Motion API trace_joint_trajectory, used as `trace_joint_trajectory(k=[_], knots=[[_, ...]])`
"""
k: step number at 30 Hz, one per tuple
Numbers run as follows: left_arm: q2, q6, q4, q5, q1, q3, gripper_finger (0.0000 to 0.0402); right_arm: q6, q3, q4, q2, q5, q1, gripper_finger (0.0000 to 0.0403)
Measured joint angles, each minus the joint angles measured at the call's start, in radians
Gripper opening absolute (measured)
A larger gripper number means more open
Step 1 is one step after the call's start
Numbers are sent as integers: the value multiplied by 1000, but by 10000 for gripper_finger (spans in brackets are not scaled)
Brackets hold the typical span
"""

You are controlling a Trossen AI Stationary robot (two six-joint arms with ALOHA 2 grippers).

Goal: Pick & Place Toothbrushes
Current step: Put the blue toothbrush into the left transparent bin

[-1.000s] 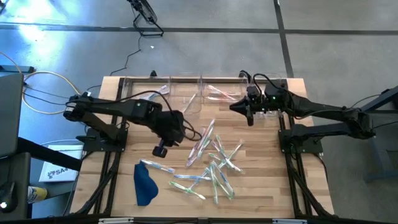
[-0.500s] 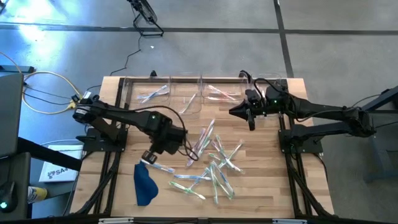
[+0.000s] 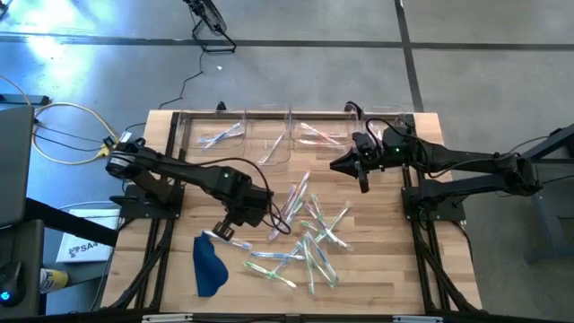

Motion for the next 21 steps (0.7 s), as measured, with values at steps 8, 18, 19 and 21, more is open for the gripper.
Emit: trace_joint_trajectory(k=[8,18,19,21], knots=[[-139,-11,74,-7,0,-206,0,6,0,16,0,3,0,39],[-224,-69,159,-93,-121,-393,0,10,0,30,0,80,0,39],[-217,-53,169,-93,-136,-393,0,10,0,28,0,84,0,39],[-209,-27,178,-94,-165,-393,0,9,0,29,0,87,0,39]])
